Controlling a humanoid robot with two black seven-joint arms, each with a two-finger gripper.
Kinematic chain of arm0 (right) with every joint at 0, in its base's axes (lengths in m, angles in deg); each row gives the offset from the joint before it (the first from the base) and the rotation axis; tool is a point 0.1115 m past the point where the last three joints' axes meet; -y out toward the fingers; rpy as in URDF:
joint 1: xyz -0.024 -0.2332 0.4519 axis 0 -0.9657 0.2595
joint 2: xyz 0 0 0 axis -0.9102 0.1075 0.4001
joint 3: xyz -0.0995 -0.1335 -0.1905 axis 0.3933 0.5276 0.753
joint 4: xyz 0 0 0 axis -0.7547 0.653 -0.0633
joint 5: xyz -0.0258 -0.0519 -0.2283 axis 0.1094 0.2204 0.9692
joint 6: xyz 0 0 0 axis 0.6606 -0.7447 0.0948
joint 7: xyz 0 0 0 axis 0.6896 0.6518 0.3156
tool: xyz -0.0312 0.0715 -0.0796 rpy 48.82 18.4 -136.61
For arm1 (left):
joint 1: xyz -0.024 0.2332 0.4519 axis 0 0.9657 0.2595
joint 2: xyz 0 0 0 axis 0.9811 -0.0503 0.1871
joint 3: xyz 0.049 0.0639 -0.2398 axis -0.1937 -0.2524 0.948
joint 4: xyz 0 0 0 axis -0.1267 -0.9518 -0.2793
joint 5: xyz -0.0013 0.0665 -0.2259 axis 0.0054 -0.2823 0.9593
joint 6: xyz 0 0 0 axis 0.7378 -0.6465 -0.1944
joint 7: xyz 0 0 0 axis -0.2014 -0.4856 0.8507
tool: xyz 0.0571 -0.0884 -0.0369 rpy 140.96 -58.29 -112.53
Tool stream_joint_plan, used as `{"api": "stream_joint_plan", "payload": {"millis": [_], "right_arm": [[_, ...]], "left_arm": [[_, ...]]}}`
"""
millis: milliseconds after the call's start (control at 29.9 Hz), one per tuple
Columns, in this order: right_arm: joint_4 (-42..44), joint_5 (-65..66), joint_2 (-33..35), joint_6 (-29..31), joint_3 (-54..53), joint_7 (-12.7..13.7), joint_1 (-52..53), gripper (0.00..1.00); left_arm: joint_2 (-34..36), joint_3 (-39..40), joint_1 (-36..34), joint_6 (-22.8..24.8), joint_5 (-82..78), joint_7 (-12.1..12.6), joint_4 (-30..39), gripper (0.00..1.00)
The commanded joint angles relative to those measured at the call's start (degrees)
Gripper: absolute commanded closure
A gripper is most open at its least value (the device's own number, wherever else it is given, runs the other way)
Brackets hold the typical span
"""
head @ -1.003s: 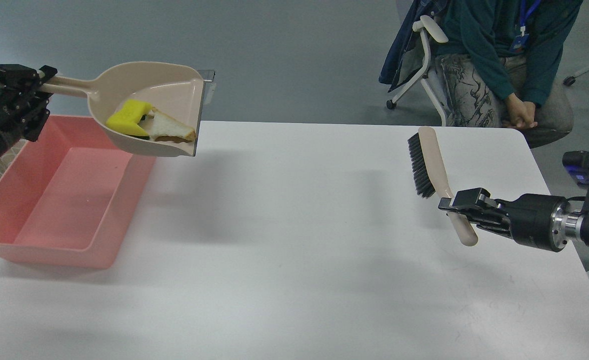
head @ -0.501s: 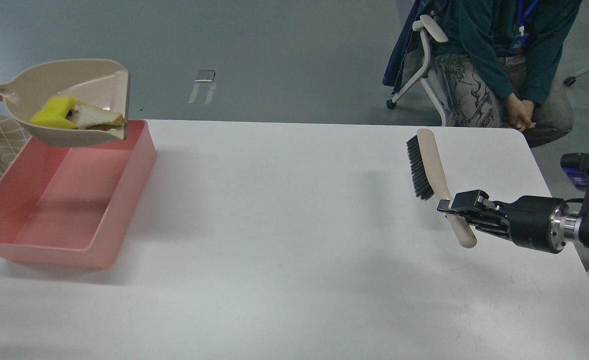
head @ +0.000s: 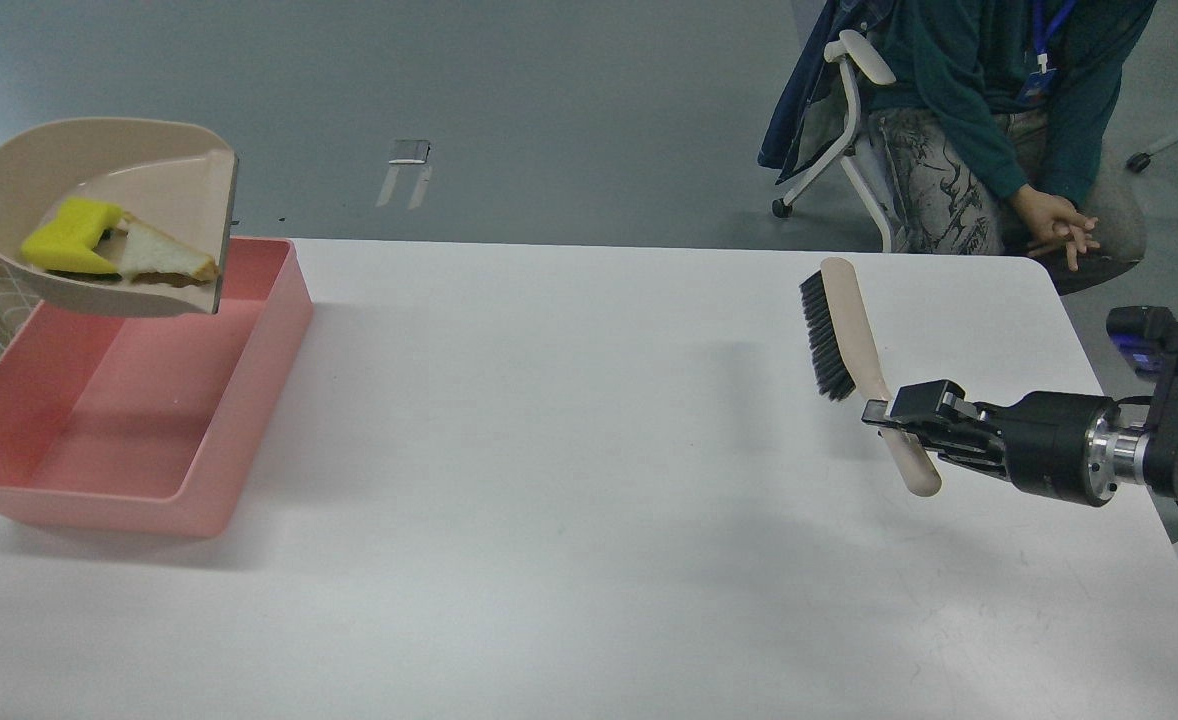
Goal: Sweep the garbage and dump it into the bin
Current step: 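Tilt the dustpan down to dump the sponge and stick into the bin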
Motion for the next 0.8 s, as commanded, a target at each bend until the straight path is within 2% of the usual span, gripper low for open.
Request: {"api": "stream_joint_plan", "payload": {"millis": [0,435,769], "right_arm": [[-0.1,0.0,0.0,0.0,-0.1,0.0,0.0,1.0],[-0.1,-0.1,0.0,0.0,-0.4,0.0,0.0,1.0],[-0.1,-0.1,0.0,0.0,-0.5,0.0,0.0,1.0]], "left_arm": [[-0.1,0.1,-0.4,-0.3,-3.0,-0.1,-1.5,1.0],[0.1,-0.2,-0.7,-1.0,-12.2,-0.1,-6.5,1.0],[0.1,-0.1,-1.7,-4.4,-21.2,-0.1,-6.5,1.0]]}}
